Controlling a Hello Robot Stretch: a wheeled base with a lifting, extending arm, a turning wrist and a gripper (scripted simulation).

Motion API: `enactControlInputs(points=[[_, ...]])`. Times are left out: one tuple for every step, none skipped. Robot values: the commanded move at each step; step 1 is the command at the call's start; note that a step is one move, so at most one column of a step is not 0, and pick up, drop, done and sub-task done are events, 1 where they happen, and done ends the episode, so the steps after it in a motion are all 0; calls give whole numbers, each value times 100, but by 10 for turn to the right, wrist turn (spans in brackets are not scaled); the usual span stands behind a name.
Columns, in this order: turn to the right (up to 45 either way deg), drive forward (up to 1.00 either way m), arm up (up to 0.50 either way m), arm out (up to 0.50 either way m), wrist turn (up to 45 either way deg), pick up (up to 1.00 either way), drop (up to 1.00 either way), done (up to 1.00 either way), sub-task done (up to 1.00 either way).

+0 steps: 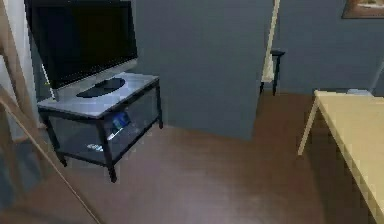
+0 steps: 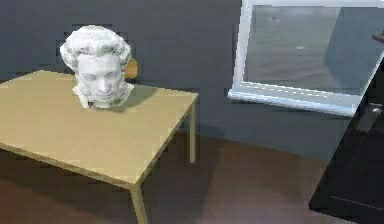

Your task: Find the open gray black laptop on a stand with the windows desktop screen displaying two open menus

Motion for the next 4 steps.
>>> enactControlInputs(points=[[0,95,0,0,0,0,0,0,0],[60,0,0,0,0,0,0,0,0],[0,15,0,0,0,0,0,0,0],[-450,0,0,0,0,0,0,0,0]])
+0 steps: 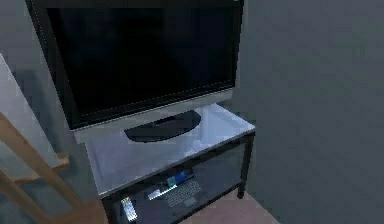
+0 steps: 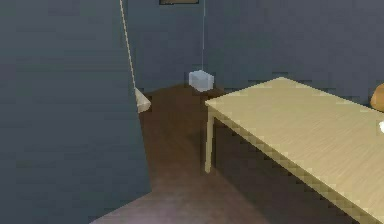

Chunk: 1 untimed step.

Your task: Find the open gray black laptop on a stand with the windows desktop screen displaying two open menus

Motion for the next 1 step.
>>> enactControlInputs(points=[[0,0,0,0,0,0,0,100,0]])
